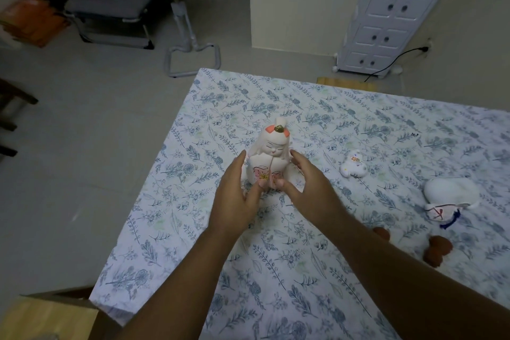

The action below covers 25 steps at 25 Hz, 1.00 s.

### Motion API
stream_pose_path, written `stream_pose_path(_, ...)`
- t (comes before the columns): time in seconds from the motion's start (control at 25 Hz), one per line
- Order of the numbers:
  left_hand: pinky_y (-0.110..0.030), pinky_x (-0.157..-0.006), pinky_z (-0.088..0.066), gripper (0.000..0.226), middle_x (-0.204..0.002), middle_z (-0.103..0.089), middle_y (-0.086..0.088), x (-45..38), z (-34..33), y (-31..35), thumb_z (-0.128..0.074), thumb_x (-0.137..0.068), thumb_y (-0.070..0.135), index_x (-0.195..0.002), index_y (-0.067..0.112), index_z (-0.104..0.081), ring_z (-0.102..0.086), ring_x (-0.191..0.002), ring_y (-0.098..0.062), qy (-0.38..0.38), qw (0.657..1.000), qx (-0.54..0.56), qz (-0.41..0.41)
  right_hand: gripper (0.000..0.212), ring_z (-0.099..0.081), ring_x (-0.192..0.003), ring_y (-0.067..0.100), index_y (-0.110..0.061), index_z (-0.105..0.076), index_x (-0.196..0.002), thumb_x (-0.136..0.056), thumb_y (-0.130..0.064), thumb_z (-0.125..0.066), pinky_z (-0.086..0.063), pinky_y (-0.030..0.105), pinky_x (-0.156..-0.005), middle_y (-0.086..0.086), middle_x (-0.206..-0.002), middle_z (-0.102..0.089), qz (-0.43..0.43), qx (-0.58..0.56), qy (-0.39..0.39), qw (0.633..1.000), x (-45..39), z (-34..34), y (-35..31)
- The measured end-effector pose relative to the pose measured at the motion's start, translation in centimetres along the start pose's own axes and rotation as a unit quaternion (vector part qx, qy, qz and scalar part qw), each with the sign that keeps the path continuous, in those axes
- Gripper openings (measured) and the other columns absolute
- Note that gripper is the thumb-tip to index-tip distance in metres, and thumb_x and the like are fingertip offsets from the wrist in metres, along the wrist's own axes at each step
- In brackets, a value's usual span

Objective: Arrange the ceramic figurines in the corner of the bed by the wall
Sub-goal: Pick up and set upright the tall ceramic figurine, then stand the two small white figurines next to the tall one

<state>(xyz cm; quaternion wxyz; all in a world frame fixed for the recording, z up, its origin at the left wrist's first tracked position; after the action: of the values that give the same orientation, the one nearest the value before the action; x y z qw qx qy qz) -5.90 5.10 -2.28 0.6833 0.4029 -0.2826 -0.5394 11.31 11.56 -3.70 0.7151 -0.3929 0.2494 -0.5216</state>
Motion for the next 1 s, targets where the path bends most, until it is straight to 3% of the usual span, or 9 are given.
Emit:
stream_pose_path(0.08, -0.030, -0.113, -0.038, 0.057, -0.156, -0.044, 0.010, 2.1, 0.0, 1.0, -0.057, -0.101, 0.039, -0.153, 0.026, -0.036, -0.036, -0.145, -0.005, 0.037, 0.997, -0.069, -0.015, 0.060, -0.048, -0.130, 0.011, -0.036, -0.040, -0.145, -0.091, -0.048, -0.062, -0.044, 0.037, -0.101, -0.008, -0.142, -0.054, 0.001, 0.103, 0.035, 0.994, 1.3, 2.0, 0.9)
stream_pose_path(0.16, -0.039, -0.120, -0.031, 0.055, -0.159, -0.042, 0.002, 4.3, -1.6, 2.8, -0.052, -0.102, 0.035, -0.153, 0.020, -0.039, -0.028, -0.151, -0.010, 0.032, 0.993, -0.105, -0.048, 0.055, -0.048, -0.131, 0.015, -0.028, -0.045, -0.143, -0.093, -0.046, -0.058, -0.043, 0.040, -0.104, -0.003, -0.142, -0.056, 0.020, 0.168, 0.058, 0.984, 2.7, 4.2, 1.6)
stream_pose_path(0.32, -0.039, -0.123, -0.026, 0.055, -0.160, -0.040, -0.001, 6.3, -8.2, 6.1, -0.052, -0.102, 0.034, -0.153, 0.018, -0.041, -0.027, -0.151, -0.013, -0.037, 0.987, -0.129, -0.087, 0.050, -0.050, -0.132, 0.021, -0.019, -0.053, -0.140, -0.095, -0.040, -0.060, -0.040, 0.043, -0.108, 0.002, -0.141, -0.058, 0.013, 0.241, 0.091, 0.966, 5.5, 9.6, 5.4)
stream_pose_path(0.52, -0.035, -0.124, -0.021, 0.058, -0.162, -0.036, -0.003, 4.0, -17.4, 8.4, -0.051, -0.103, 0.036, -0.155, 0.016, -0.037, -0.025, -0.153, -0.017, -0.117, 0.980, -0.151, -0.056, 0.052, -0.049, -0.132, 0.027, -0.013, -0.056, -0.137, -0.092, -0.039, -0.064, -0.038, 0.044, -0.108, 0.010, -0.140, -0.058, -0.076, 0.270, 0.139, 0.950, 8.5, 17.6, 13.3)
stream_pose_path(0.64, -0.034, -0.123, -0.022, 0.059, -0.162, -0.037, -0.004, 1.8, -21.7, 9.1, -0.053, -0.102, 0.035, -0.155, 0.016, -0.036, -0.028, -0.151, -0.020, -0.148, 0.976, -0.157, -0.026, 0.059, -0.044, -0.135, 0.030, -0.012, -0.052, -0.140, -0.090, -0.041, -0.065, -0.037, 0.046, -0.109, 0.013, -0.144, -0.053, -0.148, 0.281, 0.161, 0.934, 9.3, 21.9, 17.8)
stream_pose_path(0.84, -0.047, -0.112, -0.039, 0.054, -0.150, -0.049, -0.011, -2.4, -25.4, 9.1, -0.057, -0.101, 0.030, -0.148, 0.009, -0.042, -0.044, -0.140, -0.029, -0.142, 0.978, -0.146, 0.037, 0.072, -0.034, -0.138, 0.040, -0.009, -0.041, -0.146, -0.089, -0.044, -0.066, -0.036, 0.055, -0.107, 0.021, -0.150, -0.041, -0.210, 0.277, 0.160, 0.924, 8.9, 25.5, 22.7)
stream_pose_path(1.0, -0.047, -0.096, -0.050, 0.046, -0.127, -0.058, -0.012, -5.0, -26.3, 7.9, -0.063, -0.097, 0.028, -0.134, 0.004, -0.049, -0.056, -0.118, -0.030, -0.118, 0.979, -0.147, 0.077, 0.074, -0.017, -0.146, 0.042, -0.023, -0.027, -0.155, -0.093, -0.049, -0.058, -0.025, 0.058, -0.112, 0.008, -0.164, -0.021, -0.217, 0.227, 0.131, 0.940, 7.5, 24.7, 24.8)
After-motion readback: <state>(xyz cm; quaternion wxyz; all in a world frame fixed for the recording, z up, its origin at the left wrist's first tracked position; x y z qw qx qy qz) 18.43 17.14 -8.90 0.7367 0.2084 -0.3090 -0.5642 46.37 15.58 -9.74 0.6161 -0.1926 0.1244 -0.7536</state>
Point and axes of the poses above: each hand's wrist, its own x-axis away from the middle knuckle, its own z-axis out of the back of the hand, y = z × x, the point moved 8 cm from there along -x, towards the middle knuckle
